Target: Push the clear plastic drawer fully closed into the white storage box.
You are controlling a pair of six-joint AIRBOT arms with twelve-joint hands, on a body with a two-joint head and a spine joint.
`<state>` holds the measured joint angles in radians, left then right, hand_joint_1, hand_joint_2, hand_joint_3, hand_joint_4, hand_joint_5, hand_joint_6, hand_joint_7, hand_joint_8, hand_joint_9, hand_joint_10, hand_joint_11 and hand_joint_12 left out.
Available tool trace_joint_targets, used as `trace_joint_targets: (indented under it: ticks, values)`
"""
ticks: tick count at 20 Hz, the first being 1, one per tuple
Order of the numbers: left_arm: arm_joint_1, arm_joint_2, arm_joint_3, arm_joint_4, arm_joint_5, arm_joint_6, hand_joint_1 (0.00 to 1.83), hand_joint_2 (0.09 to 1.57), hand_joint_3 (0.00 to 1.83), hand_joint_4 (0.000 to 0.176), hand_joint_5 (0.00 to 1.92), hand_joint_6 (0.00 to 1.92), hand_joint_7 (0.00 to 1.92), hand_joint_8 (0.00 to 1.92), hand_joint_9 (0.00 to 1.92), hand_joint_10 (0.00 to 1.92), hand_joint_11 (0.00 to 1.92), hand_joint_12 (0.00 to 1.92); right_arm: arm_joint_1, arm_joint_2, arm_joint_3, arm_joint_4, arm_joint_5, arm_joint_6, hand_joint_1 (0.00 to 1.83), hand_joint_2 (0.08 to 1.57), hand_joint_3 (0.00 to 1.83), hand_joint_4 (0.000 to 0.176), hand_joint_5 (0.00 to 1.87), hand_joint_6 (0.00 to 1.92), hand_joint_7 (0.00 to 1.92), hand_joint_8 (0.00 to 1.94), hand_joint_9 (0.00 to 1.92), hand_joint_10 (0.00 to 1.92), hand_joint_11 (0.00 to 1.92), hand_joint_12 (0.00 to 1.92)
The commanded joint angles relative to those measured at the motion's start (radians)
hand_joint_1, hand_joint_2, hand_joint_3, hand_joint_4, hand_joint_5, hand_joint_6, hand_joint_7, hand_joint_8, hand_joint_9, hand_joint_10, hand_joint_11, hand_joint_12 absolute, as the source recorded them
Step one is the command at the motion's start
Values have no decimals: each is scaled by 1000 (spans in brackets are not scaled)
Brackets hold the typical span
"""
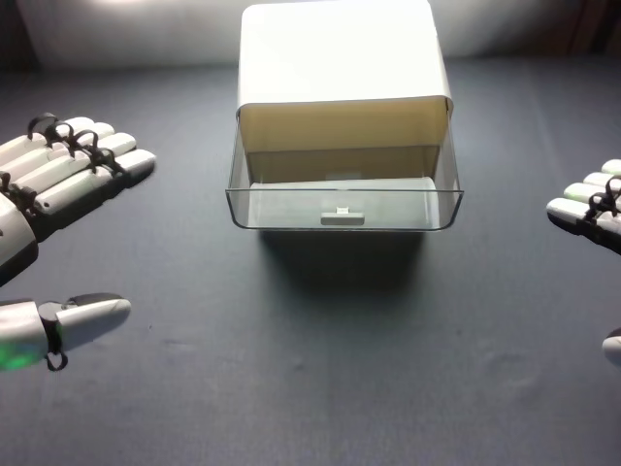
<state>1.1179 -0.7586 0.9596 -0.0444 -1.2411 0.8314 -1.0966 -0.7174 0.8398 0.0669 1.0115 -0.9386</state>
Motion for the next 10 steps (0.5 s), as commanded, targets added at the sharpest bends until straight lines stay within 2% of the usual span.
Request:
trace_joint_targets:
  ticks: [1,6,10]
  values:
    - [-2,-6,5,-21,-112,-6,166,1256,16,0,28,1,0,0,0,0,0,0,6,-2,6,11,113,2,157,1328,16,0,0,0,0,0,0,0,0,0]
    - [25,0,4,-59,-137,-6,230,1251,2,0,46,4,0,0,0,0,0,0,2,-8,5,-9,99,13,150,1338,13,0,0,0,0,0,0,0,0,0]
    - [43,10,-3,-88,-167,6,249,1279,14,0,0,0,0,0,0,0,0,0,2,-28,4,-92,70,98,79,1356,13,0,0,0,0,0,0,0,0,0]
